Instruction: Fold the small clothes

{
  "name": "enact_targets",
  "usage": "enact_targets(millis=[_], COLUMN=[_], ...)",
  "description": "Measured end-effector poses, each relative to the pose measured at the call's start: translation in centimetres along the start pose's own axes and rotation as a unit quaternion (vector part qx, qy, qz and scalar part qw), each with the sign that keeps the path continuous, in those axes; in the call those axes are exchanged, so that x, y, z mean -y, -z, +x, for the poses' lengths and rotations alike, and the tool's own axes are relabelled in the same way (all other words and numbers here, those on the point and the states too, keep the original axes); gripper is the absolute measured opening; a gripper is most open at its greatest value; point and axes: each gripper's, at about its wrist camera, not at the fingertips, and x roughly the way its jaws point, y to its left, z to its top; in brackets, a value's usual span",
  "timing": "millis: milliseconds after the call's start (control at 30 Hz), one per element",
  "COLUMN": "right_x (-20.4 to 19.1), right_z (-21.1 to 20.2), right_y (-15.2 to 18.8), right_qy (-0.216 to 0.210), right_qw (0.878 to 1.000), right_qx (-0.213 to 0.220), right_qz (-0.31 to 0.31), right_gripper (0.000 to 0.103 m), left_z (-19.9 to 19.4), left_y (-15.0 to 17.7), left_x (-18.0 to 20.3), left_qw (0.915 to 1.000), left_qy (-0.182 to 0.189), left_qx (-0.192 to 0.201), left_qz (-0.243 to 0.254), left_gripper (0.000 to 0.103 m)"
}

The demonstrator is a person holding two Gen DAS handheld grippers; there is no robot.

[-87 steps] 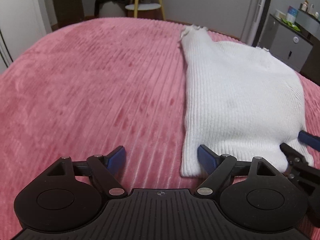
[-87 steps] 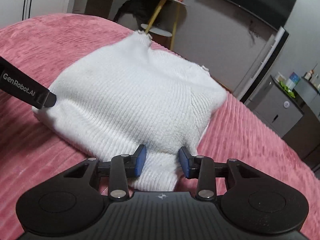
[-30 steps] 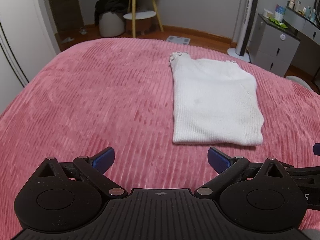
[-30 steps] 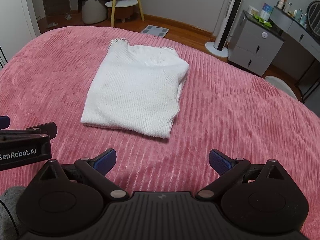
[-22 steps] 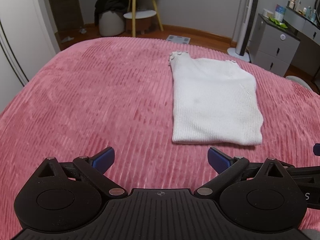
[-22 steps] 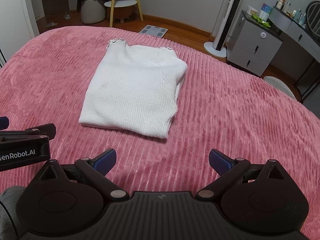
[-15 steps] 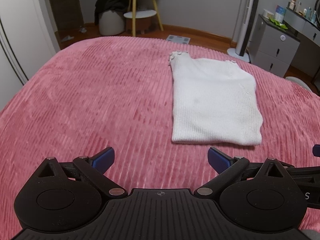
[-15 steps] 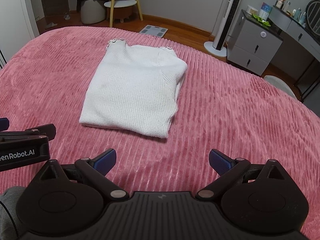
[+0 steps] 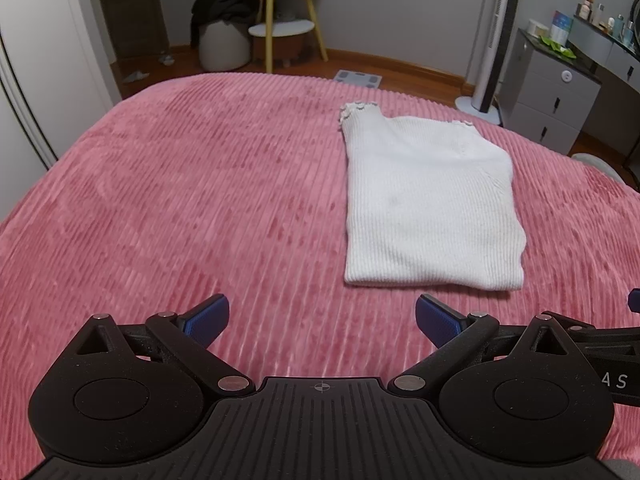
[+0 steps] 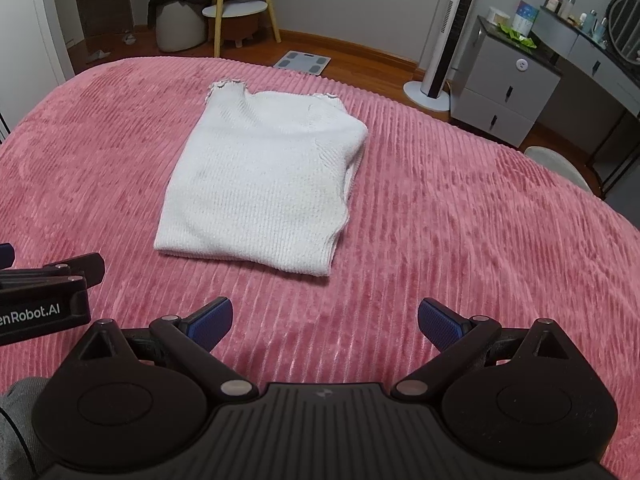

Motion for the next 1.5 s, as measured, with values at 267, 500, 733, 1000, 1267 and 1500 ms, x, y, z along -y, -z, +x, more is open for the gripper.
enact_targets(millis=[267, 500, 733, 1000, 1267, 1500], right_x=[0.05, -0.03, -0.11, -0.12, 0.12, 0.06], right_z=[0.1, 0.08, -0.06, -0.24, -0.28, -0.41], right_y=[0.04, 0.13, 0.22, 0.23, 0.29, 0.31], right_qy=[-0.001, -0.003, -0.004, -0.006, -0.009, -0.014], right_qw=[1.0, 1.0, 1.0, 1.0, 1.0, 1.0], right_qx=[-0.001, 0.001, 0.003, 0.005, 0.006, 0.009], right_qz=[0.004, 0.003, 0.002, 0.003, 0.007, 0.007], right_gripper=[0.099, 0.099, 0.099, 0.099, 0.099, 0.099], left_z=[-0.06, -0.17, -0.27, -0.29, -0.42, -0.53], left_y=[0.03, 0.08, 0.12, 0.23, 0.24, 0.19], left_x=[-0.01, 0.03, 0.02, 0.0, -0.02, -0.03], left_qw=[1.0, 1.0, 1.0, 1.0, 1.0, 0.9999], left_qy=[0.0, -0.002, 0.0, -0.001, -0.001, -0.004], left_qx=[0.001, 0.001, 0.002, 0.003, 0.006, 0.01], left_qz=[-0.001, -0.002, -0.004, -0.004, -0.006, -0.007], left_gripper=[0.102, 0.102, 0.102, 0.102, 0.102, 0.102])
